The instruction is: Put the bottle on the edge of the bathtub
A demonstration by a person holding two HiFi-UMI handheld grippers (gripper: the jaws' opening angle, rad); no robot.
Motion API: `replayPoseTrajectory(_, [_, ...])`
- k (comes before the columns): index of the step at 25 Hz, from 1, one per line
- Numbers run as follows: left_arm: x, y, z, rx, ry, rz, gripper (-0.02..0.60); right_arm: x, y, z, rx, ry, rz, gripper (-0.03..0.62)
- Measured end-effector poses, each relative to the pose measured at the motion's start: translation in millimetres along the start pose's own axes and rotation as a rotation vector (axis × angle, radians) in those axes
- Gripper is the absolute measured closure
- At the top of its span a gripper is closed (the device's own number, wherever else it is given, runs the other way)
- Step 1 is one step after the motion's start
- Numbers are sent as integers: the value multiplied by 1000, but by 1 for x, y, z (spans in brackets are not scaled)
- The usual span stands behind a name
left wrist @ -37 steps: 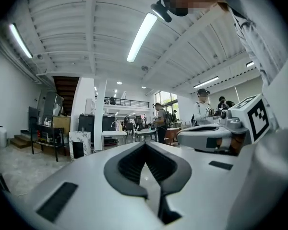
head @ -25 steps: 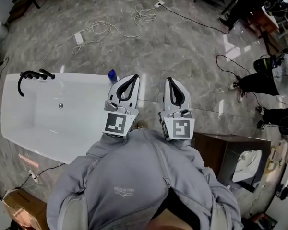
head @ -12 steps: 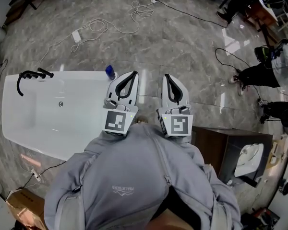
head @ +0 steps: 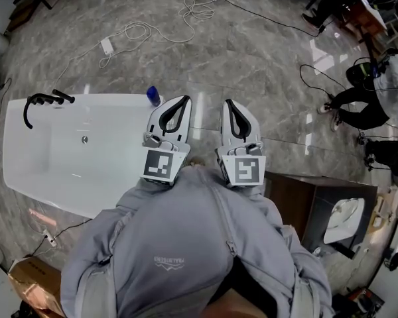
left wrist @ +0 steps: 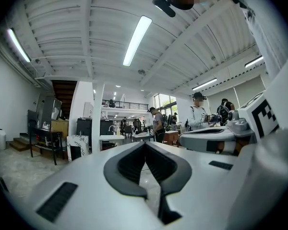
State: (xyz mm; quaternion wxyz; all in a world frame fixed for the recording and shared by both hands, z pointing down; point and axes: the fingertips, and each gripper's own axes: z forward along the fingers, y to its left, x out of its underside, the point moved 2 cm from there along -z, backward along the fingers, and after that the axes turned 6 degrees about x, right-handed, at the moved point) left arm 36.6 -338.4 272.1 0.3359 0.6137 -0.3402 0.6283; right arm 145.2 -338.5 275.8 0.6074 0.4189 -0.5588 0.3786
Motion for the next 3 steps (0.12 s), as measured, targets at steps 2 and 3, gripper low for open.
replayPoseTrajectory(2, [3, 2, 4, -1, -2, -1, 575, 5, -2, 3, -1, 8, -3, 591])
replayPoseTrajectory(3, [4, 2, 6, -2, -4, -2, 575, 7, -3, 5, -1, 12, -3, 591])
